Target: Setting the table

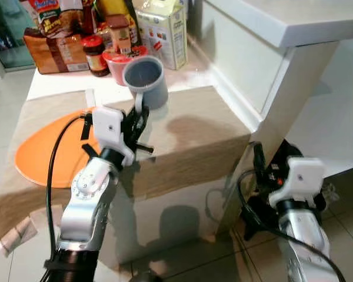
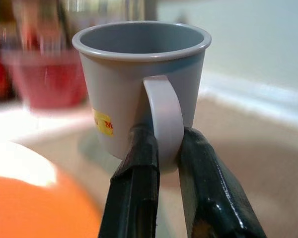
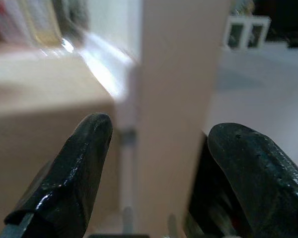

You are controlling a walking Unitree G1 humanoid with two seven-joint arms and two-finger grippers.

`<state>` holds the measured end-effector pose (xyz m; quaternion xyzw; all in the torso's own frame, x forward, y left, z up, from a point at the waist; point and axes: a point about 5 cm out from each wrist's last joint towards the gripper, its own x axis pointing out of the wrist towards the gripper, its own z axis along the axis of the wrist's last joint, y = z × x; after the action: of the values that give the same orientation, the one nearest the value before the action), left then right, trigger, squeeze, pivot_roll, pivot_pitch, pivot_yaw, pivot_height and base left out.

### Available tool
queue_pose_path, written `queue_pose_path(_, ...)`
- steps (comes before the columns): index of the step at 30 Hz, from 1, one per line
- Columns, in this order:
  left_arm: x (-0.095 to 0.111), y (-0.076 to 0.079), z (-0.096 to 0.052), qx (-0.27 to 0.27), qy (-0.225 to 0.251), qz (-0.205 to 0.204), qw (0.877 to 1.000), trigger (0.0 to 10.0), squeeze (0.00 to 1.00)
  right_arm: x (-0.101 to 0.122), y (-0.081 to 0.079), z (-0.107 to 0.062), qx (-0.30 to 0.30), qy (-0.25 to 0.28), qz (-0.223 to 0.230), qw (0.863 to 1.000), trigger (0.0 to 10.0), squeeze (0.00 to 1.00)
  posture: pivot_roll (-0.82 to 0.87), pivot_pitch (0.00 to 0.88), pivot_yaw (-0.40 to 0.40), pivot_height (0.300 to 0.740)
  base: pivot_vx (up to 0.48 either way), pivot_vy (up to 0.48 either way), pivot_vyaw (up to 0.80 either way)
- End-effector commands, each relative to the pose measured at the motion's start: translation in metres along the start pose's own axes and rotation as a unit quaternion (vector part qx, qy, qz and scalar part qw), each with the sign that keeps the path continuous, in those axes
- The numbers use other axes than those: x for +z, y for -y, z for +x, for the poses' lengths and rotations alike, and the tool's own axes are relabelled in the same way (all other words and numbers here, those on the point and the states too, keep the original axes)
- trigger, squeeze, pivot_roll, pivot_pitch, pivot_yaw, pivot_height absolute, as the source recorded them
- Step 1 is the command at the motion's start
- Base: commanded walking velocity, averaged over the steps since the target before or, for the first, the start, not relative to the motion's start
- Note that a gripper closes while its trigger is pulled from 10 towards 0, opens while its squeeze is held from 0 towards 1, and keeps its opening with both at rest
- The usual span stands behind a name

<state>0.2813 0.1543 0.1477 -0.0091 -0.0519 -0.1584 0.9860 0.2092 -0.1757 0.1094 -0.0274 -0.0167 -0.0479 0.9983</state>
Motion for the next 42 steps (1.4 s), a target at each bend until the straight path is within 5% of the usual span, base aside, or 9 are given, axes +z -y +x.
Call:
queue_pose_path(1, 0.008, -0.003, -0.003, 0.0, 0.015, 0.011, 1.0, 0.0, 0.0, 0.007, 0.002, -0.004, 0.004, 0.017, 0.0, 1.0, 10.0, 0.0, 0.03, 0.0, 0.05, 0.74, 0.0, 0.0, 0.0)
queue_pose_path(8, 0.017, 0.01, 0.003, -0.012, 0.034, 0.016, 0.999, 0.0, 0.0, 0.01, 0.002, -0.002, 0.008, 0.024, -0.006, 1.0, 10.0, 0.0, 0.02, 0.0, 0.045, 0.74, 0.0, 0.0, 0.0)
queue_pose_path(34, 0.028, 0.018, 0.019, -0.024, 0.056, 0.008, 0.998, 0.0, 0.0, 0.004, -0.005, 0.002, 0.024, 0.012, -0.004, 1.0, 10.0, 0.0, 0.02, 0.0, 0.048, 0.74, -0.216, 0.0, 0.0)
queue_pose_path(42, 0.03, 0.026, 0.022, -0.035, 0.06, 0.007, 0.998, 0.0, 0.0, 0.005, -0.003, 0.003, 0.017, 0.015, -0.01, 1.0, 10.0, 0.0, 0.02, 0.0, 0.055, 0.74, 0.0, -0.48, 0.41)
